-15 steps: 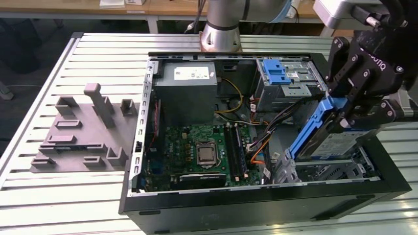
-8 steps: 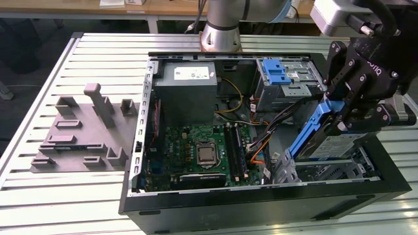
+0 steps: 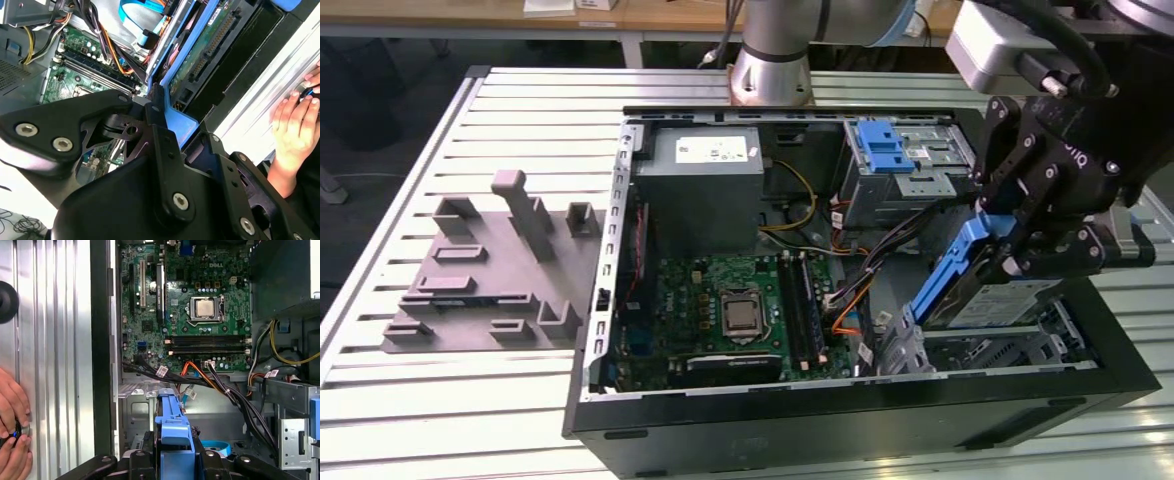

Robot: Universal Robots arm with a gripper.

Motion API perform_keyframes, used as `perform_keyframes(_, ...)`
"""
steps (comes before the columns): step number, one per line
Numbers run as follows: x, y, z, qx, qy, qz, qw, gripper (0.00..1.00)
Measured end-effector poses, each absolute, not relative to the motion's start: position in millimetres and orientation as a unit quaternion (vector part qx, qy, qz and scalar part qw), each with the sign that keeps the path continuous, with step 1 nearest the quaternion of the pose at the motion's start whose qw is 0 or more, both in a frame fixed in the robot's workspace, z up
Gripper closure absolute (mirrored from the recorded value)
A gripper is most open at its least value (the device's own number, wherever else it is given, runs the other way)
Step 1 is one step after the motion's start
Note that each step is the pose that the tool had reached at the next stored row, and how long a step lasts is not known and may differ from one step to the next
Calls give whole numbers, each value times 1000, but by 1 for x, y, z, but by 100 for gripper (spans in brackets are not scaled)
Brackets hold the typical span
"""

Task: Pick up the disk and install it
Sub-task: 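Insert the disk into the insertion slot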

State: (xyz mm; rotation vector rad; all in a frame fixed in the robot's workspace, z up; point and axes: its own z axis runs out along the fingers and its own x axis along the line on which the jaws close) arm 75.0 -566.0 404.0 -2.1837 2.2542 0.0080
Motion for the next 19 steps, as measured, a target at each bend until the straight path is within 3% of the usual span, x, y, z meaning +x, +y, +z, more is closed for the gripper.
perform_keyframes(19, 75, -566, 382, -696, 718, 3, 2, 63)
